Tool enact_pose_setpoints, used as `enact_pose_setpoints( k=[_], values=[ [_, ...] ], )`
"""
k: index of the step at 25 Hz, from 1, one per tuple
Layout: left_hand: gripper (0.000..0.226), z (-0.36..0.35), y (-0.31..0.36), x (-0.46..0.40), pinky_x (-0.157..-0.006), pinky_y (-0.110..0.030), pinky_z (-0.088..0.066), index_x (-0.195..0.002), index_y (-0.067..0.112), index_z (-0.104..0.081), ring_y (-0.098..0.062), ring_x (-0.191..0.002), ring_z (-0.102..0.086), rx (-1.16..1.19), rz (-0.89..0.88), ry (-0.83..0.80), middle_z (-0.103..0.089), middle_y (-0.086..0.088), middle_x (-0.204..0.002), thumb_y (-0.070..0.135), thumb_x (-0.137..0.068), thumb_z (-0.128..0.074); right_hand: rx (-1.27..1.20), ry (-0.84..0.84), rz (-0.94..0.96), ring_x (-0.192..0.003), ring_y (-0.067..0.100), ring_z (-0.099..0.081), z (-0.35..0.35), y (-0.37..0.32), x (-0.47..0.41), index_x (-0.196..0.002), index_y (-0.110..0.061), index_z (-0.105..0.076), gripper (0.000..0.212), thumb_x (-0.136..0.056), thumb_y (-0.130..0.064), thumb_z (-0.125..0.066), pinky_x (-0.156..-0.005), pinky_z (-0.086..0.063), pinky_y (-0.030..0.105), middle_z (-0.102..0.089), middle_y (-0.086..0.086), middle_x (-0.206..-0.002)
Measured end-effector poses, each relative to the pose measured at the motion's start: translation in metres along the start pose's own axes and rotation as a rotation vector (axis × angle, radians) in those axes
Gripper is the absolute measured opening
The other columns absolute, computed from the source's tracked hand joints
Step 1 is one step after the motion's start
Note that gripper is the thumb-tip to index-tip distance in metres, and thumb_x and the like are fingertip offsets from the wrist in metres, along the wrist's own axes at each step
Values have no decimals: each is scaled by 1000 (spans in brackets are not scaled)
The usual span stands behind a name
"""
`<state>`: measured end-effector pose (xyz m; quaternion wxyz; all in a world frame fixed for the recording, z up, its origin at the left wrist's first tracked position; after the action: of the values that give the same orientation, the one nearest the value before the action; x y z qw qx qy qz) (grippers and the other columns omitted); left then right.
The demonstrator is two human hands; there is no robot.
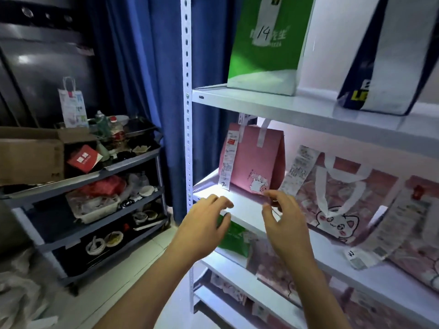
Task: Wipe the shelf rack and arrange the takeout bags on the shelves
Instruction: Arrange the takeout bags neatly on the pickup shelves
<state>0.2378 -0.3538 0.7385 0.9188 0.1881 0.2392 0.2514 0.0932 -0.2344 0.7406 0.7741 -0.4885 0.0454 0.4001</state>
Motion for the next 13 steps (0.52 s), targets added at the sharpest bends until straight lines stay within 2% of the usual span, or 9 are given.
enact_pose_setpoints(
  k=[4,6,9,13],
  values=[
    [26,21,15,-58,-98,-35,-45,-123,26,-59,-13,-112,-52,73,-152,5,-60,9,-121,31,-101,-48,60,168,32,-102,8,-59,35,-25,-42,-120,-25,-64,25,-97,-19,-59,-96,-50,31,-58,-10,-112],
    [27,29,20,-81,-98,-35,-44,-125,23,-59,-15,-113,-52,88,-220,1,-60,7,-123,31,-101,-48,104,194,21,-105,10,-60,41,-34,-54,-121,-23,-64,26,-96,-17,-59,-98,-50,35,-60,-8,-114],
    [29,31,20,-110,-99,-35,-43,-127,23,-58,-17,-115,-52,111,-306,-42,-60,7,-125,32,-102,-46,161,251,-21,-107,11,-59,45,-37,-63,-121,-24,-63,27,-96,-16,-59,-100,-51,39,-60,-9,-115],
    [28,27,17,-134,-98,-36,-44,-127,25,-57,-16,-114,-52,169,-409,-92,-59,7,-123,33,-102,-46,220,334,-95,-108,9,-59,47,-37,-59,-123,-26,-61,29,-95,-17,-60,-102,-51,37,-60,-8,-119]
  ],
)
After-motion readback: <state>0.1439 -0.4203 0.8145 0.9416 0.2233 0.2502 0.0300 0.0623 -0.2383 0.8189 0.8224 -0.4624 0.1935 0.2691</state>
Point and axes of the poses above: each hand's wrist, its own x-axis away from the middle knuckle, its own z-axis out of the back of the hand, y = z × x, the point moved 10 cm from there along -x, towards the middle knuckle
